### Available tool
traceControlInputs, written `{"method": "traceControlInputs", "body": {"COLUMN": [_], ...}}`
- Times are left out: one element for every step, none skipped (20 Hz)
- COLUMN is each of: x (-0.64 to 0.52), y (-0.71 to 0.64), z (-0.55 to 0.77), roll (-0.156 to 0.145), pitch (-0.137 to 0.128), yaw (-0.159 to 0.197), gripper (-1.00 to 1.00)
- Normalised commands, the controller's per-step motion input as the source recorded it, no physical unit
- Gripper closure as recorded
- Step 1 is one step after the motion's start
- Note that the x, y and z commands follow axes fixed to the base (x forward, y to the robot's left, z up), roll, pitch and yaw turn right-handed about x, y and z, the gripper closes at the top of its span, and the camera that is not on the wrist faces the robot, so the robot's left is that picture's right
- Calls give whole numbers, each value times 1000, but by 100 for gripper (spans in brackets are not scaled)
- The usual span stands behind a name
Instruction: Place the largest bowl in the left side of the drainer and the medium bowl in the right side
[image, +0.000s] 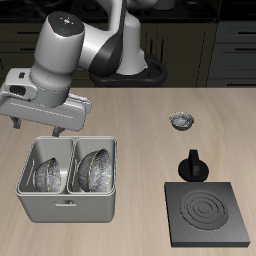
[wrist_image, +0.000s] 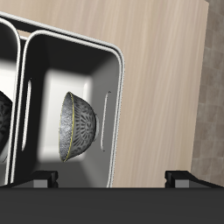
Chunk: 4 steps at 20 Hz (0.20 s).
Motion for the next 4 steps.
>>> {"method": "traceControlInputs", "body": {"x": [-255, -81, 15, 78], "y": [267, 299, 160, 21], "z": [165, 141, 67, -4], "roll": [21, 68, 75, 0], "pitch": [-9, -45, -35, 0], "yaw": [38, 16, 65, 0], "gripper": [-100, -100, -100, -100]}}
